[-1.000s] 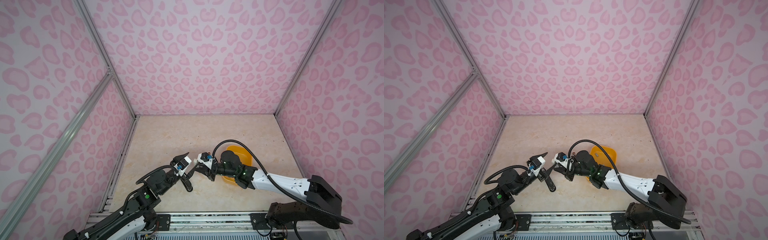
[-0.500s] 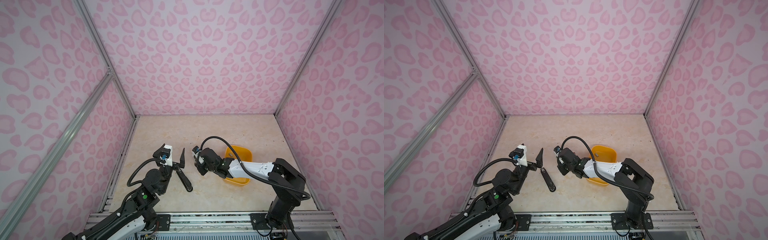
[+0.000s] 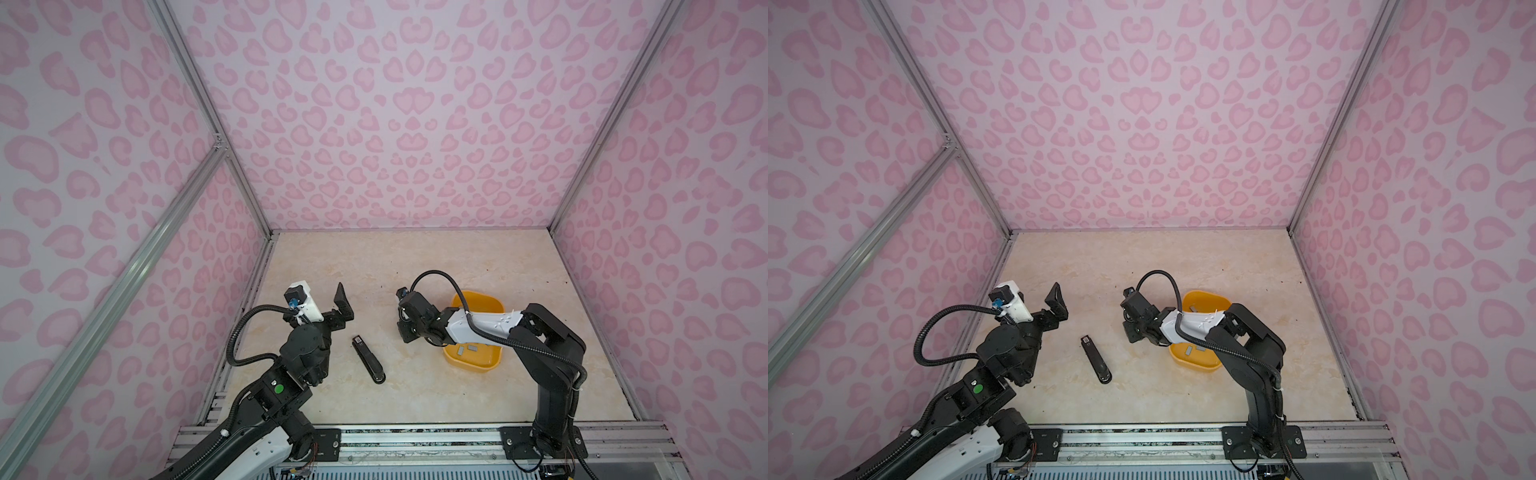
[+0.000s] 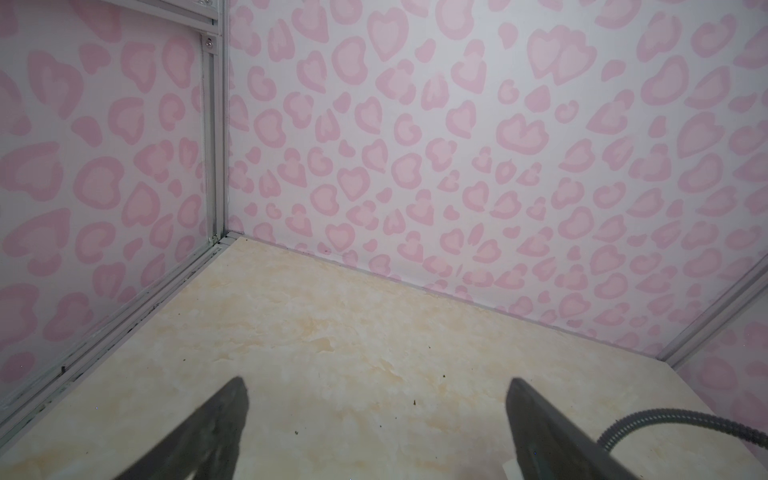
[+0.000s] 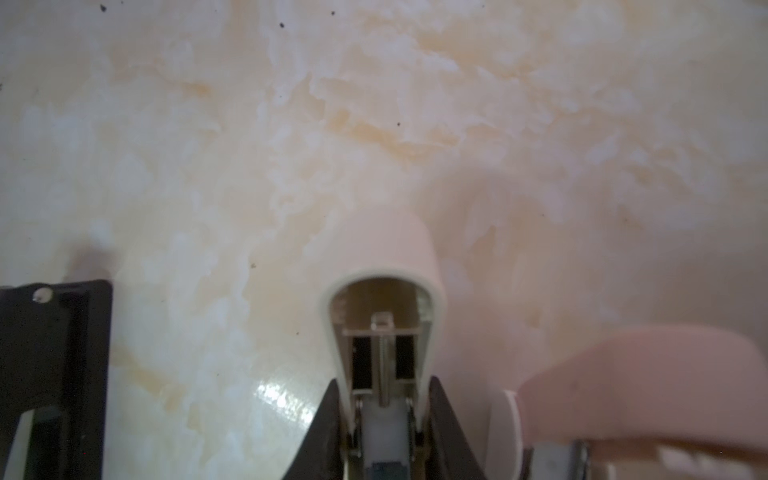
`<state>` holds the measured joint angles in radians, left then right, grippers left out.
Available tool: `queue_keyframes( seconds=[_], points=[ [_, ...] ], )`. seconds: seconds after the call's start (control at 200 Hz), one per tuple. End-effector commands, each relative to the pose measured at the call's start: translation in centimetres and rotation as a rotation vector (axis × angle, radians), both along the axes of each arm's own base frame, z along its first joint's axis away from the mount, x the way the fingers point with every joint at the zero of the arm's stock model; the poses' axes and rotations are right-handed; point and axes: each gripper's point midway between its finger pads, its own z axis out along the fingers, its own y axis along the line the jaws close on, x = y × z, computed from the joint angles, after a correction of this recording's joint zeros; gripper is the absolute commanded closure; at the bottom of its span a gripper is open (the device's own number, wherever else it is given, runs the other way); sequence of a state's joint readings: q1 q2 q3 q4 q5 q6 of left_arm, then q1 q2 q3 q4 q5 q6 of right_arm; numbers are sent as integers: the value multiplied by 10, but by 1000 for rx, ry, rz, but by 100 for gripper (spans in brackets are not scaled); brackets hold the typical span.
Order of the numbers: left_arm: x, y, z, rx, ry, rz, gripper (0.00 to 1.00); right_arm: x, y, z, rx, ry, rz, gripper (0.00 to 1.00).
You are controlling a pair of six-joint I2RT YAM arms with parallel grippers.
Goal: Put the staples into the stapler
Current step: 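Lower the opened white stapler onto the table with the right gripper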
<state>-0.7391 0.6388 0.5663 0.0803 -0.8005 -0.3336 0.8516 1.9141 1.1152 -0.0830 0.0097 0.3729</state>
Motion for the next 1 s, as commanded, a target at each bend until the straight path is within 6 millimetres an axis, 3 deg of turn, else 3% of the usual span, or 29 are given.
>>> queue_keyframes(
  seconds=[0.0,0.16,0.315,0.69,0.8,0.995],
  points=[
    [3,0,-8,3,46,23,2,-2,-10,-9,-32,19,-35,100],
    [6,-2,-11,14,57,26,2,-5,-7,-8,-39,20,-21,100],
    [5,-3,-9,35,58,14,3,-12,2,-12,-43,30,20,72],
    [6,-9,-6,58,63,-25,3,-17,5,-5,-69,-18,41,48],
    [2,-7,3,65,56,-29,4,-15,2,4,-71,-50,36,41],
    [-6,-9,11,39,-2,-95,4,-12,-5,31,-56,-120,28,39]
  ],
)
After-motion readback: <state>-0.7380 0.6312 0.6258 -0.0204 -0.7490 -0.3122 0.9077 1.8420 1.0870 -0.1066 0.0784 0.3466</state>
